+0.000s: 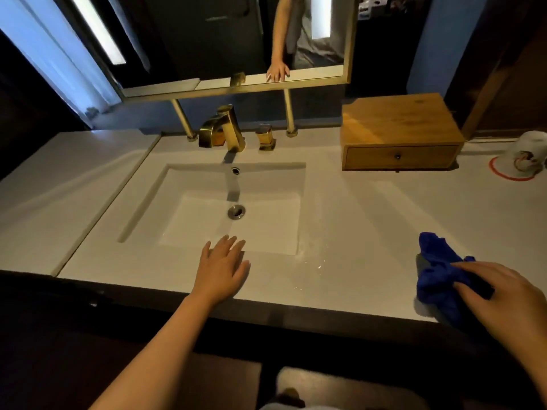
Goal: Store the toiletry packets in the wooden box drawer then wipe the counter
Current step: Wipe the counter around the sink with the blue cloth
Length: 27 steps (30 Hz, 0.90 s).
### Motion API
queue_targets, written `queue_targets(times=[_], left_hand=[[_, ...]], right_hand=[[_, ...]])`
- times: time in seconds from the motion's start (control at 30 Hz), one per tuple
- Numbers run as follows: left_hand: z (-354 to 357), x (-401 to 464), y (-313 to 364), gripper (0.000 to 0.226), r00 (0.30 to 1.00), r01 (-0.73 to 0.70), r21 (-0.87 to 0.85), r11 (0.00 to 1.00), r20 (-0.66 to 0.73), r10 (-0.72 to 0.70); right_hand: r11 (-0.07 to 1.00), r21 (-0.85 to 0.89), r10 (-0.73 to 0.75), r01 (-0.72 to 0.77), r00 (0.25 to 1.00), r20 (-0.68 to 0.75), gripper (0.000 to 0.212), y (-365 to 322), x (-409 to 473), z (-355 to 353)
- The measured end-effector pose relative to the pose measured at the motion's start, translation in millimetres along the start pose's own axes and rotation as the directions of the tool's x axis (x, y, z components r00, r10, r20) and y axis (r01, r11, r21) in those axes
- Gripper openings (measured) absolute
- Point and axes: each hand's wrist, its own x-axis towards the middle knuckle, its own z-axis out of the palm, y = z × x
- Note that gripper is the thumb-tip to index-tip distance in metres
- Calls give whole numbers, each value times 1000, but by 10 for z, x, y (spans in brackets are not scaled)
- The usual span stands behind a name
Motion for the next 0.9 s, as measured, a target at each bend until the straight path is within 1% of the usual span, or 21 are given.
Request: queue_targets(times=[0.1,0.2,0.27,0.4,0.5,0.6,0.67,0.7,0.73,0.8,0.83,0.87,0.9], left_hand=[[44,39,-131,74,998,-32,-68,997,45,35],[106,66,-168,76,998,-48,-41,998,45,50],[138,85,-189,75,998,-57,-31,998,30,57],[163,94,-194,73,998,-63,-46,997,19,64],[145,93,-177,73,998,-60,-53,997,27,61],[129,95,-171,73,998,-57,-53,997,38,59],[123,93,-168,73,998,-53,-53,997,42,56],[123,93,-169,72,998,-50,-55,997,43,52],[124,93,-174,72,998,-47,-56,997,44,50],[125,92,-182,72,998,-47,-59,997,45,50],[126,94,-182,72,998,-49,-60,997,45,51],[123,94,-182,72,998,-50,-60,997,45,53],[120,93,-179,72,997,-51,-60,997,47,54]], right_hand=[[998,24,58,-57,997,-45,33,-90,-182,79],[995,-50,78,-82,994,-79,30,-201,-340,81],[993,-93,59,-67,995,-79,30,-281,-410,84],[993,-114,-20,14,999,-51,30,-422,-399,214],[989,-139,-51,57,998,44,31,-508,-298,497],[974,-222,-9,49,984,180,36,-500,-201,768],[960,-275,13,55,971,240,42,-449,-149,848],[956,-288,15,55,972,236,42,-432,-123,871],[955,-292,9,52,979,203,40,-426,-102,886],[961,-274,-6,29,996,87,37,-416,-57,937],[963,-269,-6,18,999,45,40,-402,-27,980],[958,-286,5,8,999,45,49,-384,3,1020],[945,-328,25,2,997,79,59,-354,30,1067]])
